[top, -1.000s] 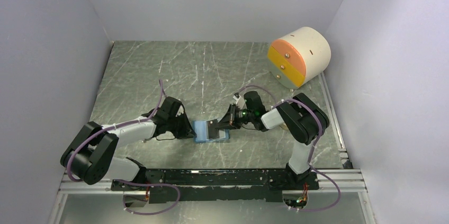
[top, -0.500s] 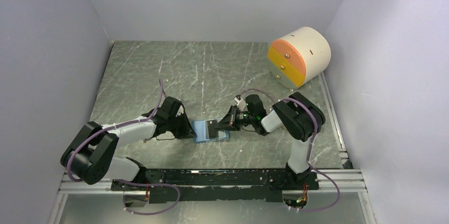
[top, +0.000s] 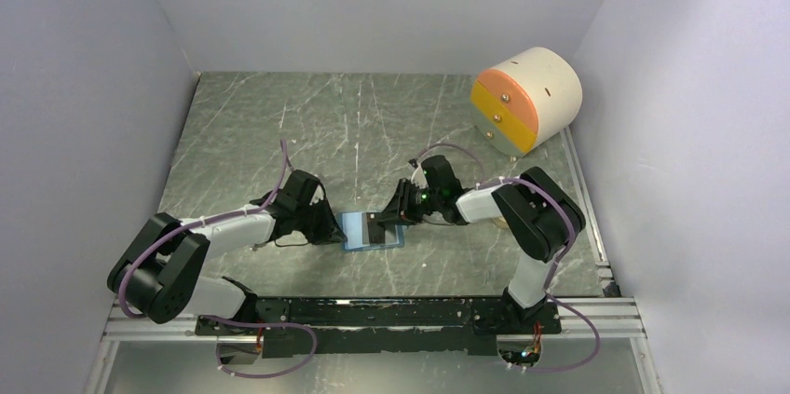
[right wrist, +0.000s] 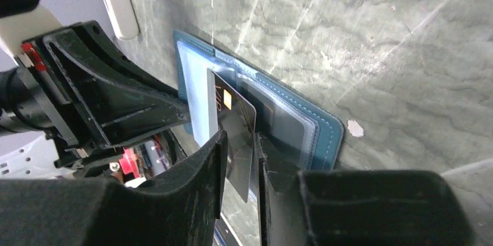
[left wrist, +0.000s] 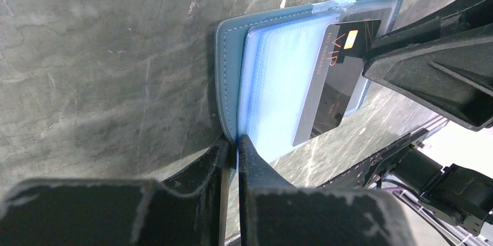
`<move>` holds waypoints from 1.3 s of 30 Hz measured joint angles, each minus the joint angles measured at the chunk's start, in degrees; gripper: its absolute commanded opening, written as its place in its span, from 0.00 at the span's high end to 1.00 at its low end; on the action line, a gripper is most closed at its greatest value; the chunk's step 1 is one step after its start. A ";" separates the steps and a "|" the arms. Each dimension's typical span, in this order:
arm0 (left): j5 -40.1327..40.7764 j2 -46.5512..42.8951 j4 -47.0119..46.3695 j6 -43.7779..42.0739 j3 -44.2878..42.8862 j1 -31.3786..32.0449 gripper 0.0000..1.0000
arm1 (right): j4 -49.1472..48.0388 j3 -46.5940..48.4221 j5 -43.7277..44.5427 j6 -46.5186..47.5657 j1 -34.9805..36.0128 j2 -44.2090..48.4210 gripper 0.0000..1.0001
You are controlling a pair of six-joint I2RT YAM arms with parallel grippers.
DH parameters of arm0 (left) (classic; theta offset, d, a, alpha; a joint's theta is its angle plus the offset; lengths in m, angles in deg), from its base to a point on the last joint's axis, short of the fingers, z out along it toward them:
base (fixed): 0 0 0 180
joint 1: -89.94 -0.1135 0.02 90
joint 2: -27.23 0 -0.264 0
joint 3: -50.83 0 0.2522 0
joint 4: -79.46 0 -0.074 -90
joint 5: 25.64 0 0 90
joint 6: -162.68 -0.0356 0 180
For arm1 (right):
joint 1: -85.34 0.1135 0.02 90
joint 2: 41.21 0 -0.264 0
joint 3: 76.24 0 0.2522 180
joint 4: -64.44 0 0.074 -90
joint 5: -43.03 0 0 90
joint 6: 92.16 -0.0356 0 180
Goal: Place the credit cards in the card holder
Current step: Insert the credit card into the card holder.
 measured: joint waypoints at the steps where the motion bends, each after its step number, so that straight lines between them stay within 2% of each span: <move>1: 0.00 0.00 -0.02 0.00 0.00 0.00 0.88 | 1.29 0.26 0.42 0.70 0.11 0.04 0.72; 5: -0.04 0.00 -0.24 0.04 0.15 0.00 0.88 | 4.63 1.16 1.97 2.45 0.96 1.01 0.72; 10: -0.04 0.00 -0.24 0.02 0.15 0.00 0.88 | 7.10 2.16 4.15 3.56 2.97 1.64 0.79; 17: -0.61 0.00 -0.31 0.04 0.15 0.00 0.88 | 8.81 4.17 5.01 3.67 6.10 0.76 0.80; 23: -1.07 0.00 -0.37 0.04 0.13 0.00 0.89 | 9.68 4.83 5.14 3.89 6.51 0.35 0.75; 30: -1.27 0.00 -0.63 0.22 0.11 0.00 0.90 | 15.37 6.56 7.21 6.29 6.60 1.95 0.66; 39: -1.29 -0.07 -0.63 0.48 0.11 0.00 0.91 | 15.65 6.54 7.74 5.99 6.95 2.62 0.65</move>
